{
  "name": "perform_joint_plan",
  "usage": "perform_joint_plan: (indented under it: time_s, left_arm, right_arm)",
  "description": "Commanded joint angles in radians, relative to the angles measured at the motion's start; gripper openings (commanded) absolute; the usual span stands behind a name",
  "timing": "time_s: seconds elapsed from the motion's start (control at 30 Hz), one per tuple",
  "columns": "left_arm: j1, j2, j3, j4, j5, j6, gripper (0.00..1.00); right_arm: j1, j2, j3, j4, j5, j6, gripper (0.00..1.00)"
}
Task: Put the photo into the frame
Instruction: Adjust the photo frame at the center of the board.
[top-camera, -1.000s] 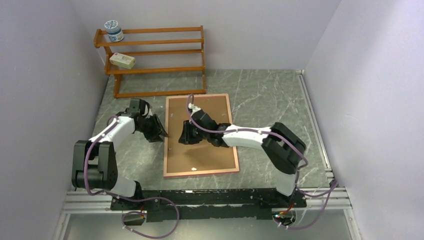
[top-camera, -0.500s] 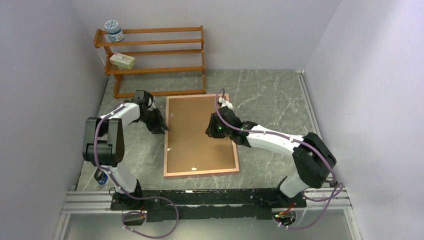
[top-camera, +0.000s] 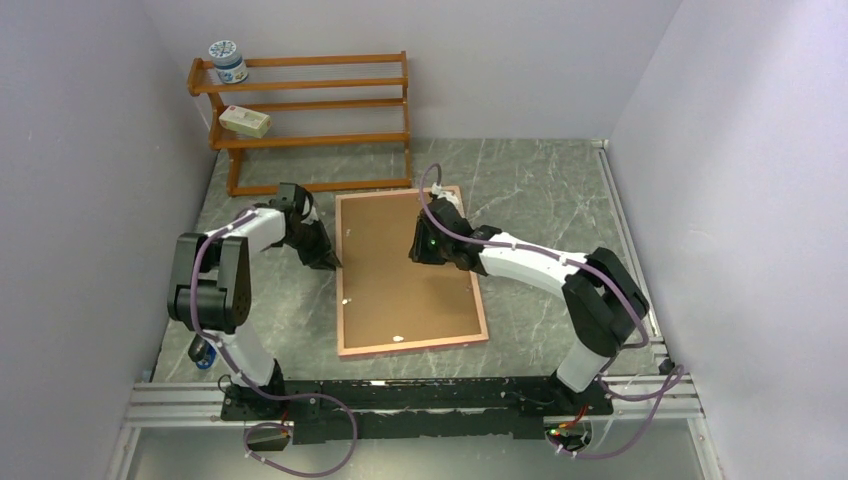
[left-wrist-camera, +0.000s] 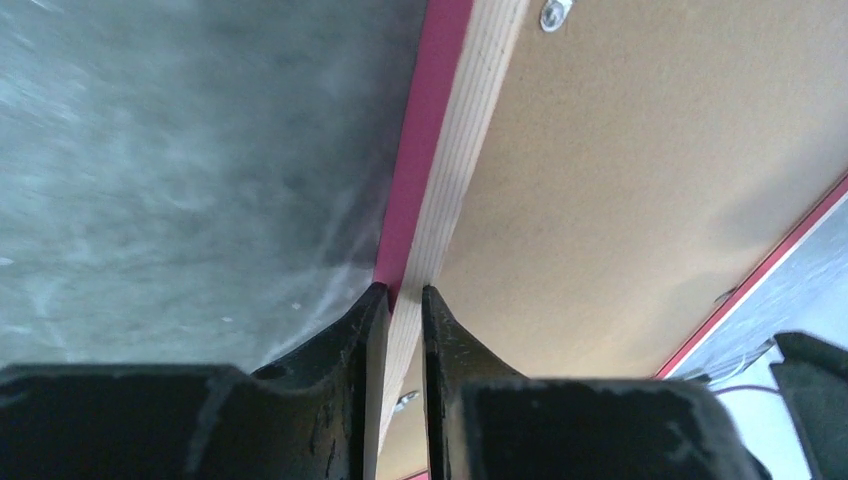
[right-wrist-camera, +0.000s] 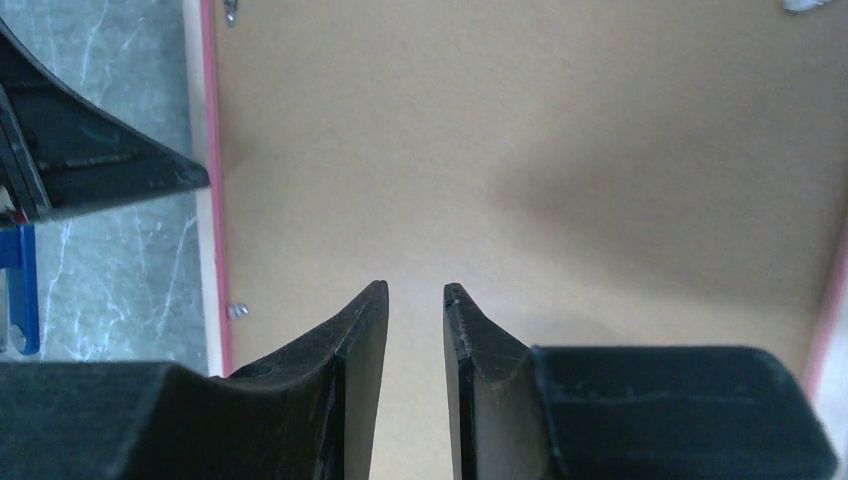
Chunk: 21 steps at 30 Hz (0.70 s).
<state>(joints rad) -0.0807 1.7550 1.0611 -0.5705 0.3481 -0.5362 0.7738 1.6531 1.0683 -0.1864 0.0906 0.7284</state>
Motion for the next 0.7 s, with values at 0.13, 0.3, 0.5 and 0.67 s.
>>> perform_joint_plan:
  time_s: [0.13,0.3,0.5,0.67]
  left_arm:
    - [-0.146,-0.091,-0.144,-0.001,0.051,-0.066,0.16]
    - [-0.163,-0.176,-0.189,0.013,0.018,-0.103,0.21]
    - [-0.124,-0.237,-0.140,0.036,0.006,-0.125,0.47]
    - [-0.055,-0.211,-0.112,0.075,0.027,-0.143,0.48]
  right_arm:
    - [-0.006,0.077,0.110,0.024,-0.059,-0.015,0.31]
    - [-0.008,0.171,0.177,0.055,-0.192,0.005,0.32]
    - [-0.012,0.292,0.280,0.085,-0.268,0.022,0.34]
    - [-0.014,0.431,0.439,0.055,-0.309,0.039,0.34]
